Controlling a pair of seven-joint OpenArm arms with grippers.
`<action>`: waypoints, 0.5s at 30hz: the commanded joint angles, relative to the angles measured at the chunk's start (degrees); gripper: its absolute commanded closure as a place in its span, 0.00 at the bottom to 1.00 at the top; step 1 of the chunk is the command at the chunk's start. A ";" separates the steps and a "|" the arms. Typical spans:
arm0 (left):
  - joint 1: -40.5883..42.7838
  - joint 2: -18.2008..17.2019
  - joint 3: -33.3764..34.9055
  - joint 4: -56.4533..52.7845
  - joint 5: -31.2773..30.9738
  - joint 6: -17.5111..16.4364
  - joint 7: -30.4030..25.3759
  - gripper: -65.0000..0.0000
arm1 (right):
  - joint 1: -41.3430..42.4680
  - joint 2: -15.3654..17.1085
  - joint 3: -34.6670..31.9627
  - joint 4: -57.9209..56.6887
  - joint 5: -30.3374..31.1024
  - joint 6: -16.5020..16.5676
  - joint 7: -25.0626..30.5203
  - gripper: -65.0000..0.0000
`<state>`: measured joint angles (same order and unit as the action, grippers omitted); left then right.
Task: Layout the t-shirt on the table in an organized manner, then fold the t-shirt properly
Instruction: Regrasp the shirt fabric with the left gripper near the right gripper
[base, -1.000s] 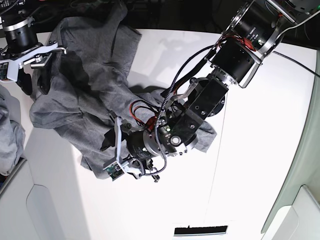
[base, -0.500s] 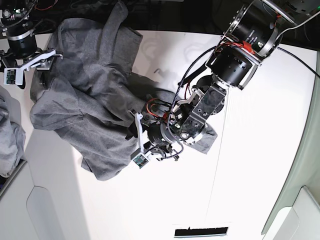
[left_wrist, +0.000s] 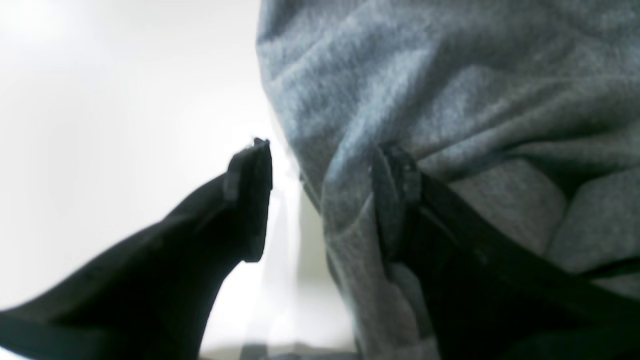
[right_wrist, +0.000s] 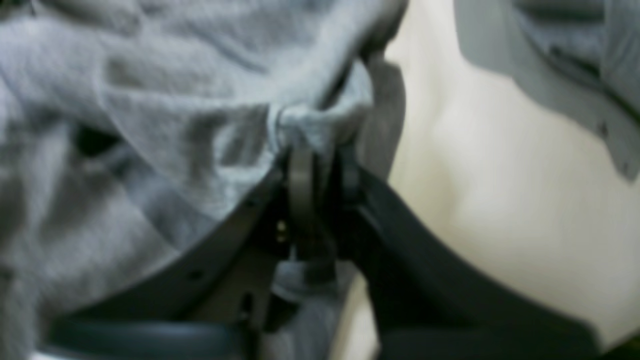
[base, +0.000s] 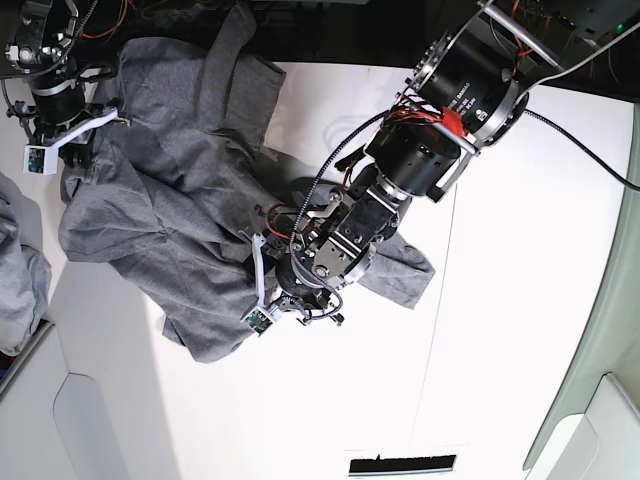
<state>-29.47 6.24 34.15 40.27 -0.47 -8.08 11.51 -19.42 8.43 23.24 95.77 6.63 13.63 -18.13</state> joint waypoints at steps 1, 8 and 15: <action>-2.10 0.74 -0.15 0.79 0.09 0.31 -1.51 0.50 | 0.44 0.59 0.26 0.94 0.44 -0.17 1.38 0.99; -2.21 0.48 -0.17 0.81 0.31 0.33 -1.42 1.00 | 1.33 0.61 0.39 0.96 0.35 -0.44 1.40 1.00; -7.15 -1.97 -0.17 1.07 0.28 3.52 2.80 1.00 | 1.77 2.58 6.08 1.29 4.24 -0.39 1.38 1.00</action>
<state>-35.05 3.86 34.11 40.27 -0.25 -4.62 15.00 -17.91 10.02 28.84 95.79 10.72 13.69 -18.28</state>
